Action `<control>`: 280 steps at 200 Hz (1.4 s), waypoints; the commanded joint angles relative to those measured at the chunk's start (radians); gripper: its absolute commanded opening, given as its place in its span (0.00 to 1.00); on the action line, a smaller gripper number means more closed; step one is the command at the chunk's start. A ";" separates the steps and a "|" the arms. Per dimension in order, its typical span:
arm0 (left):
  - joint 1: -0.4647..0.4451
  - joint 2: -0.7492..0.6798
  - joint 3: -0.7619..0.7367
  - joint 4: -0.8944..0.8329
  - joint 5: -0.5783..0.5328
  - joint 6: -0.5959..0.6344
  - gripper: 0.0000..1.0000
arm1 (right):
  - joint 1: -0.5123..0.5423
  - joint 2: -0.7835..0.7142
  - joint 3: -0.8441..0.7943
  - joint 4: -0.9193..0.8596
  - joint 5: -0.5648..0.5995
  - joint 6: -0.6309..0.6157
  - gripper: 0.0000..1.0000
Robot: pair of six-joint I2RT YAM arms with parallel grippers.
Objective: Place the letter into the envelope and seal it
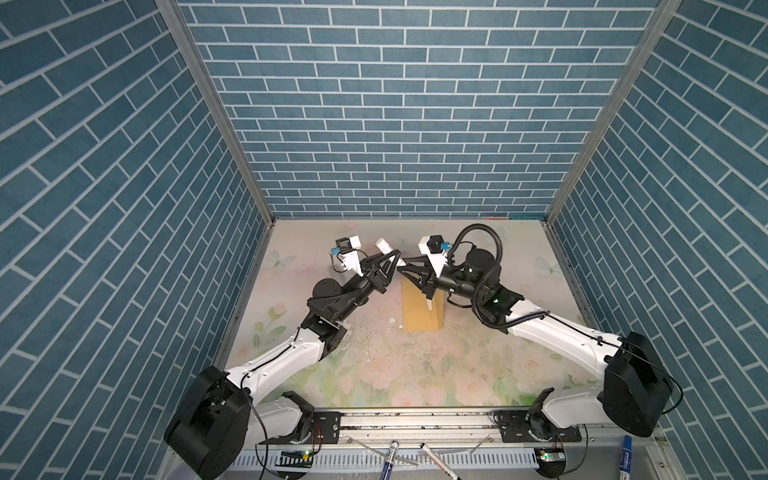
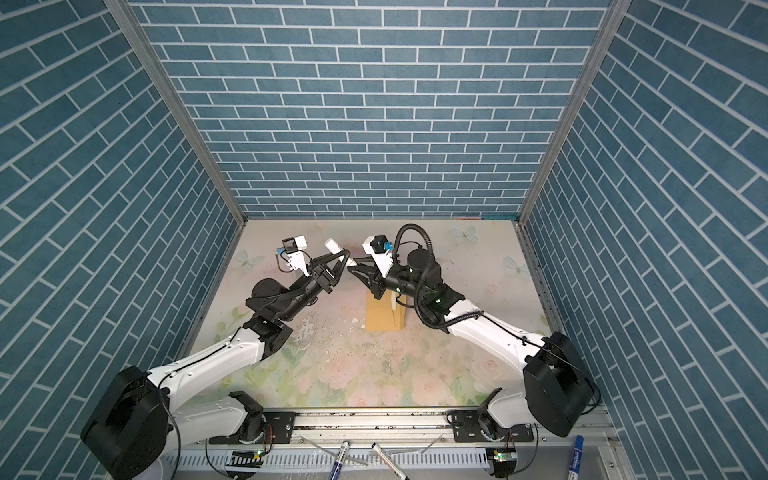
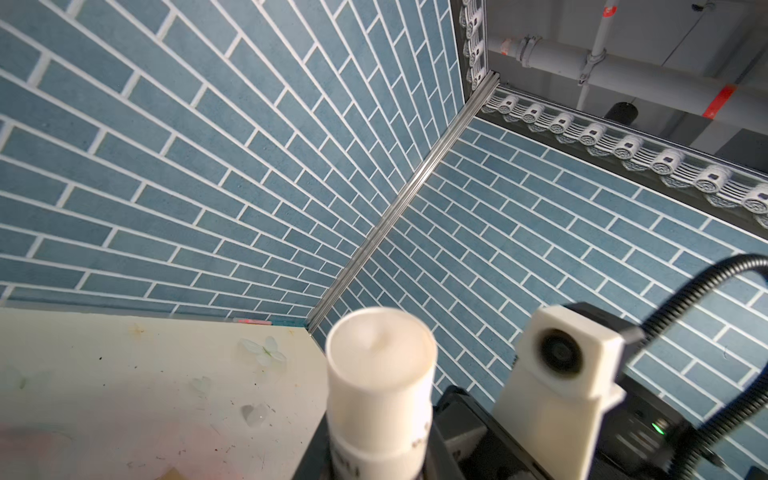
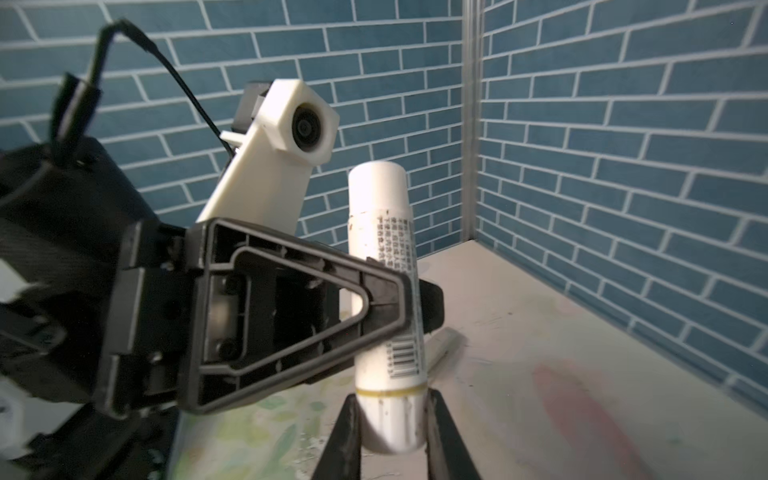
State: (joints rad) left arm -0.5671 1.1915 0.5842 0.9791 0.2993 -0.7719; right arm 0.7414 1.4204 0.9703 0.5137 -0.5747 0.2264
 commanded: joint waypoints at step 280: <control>-0.008 0.009 -0.016 0.055 -0.031 -0.073 0.00 | 0.276 0.017 -0.225 0.576 0.723 -0.658 0.55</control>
State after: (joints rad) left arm -0.5709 1.2133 0.5735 1.0153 0.2646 -0.8459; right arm 0.9833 1.3979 0.7601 0.9195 0.0154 -0.2676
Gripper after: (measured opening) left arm 0.278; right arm 0.584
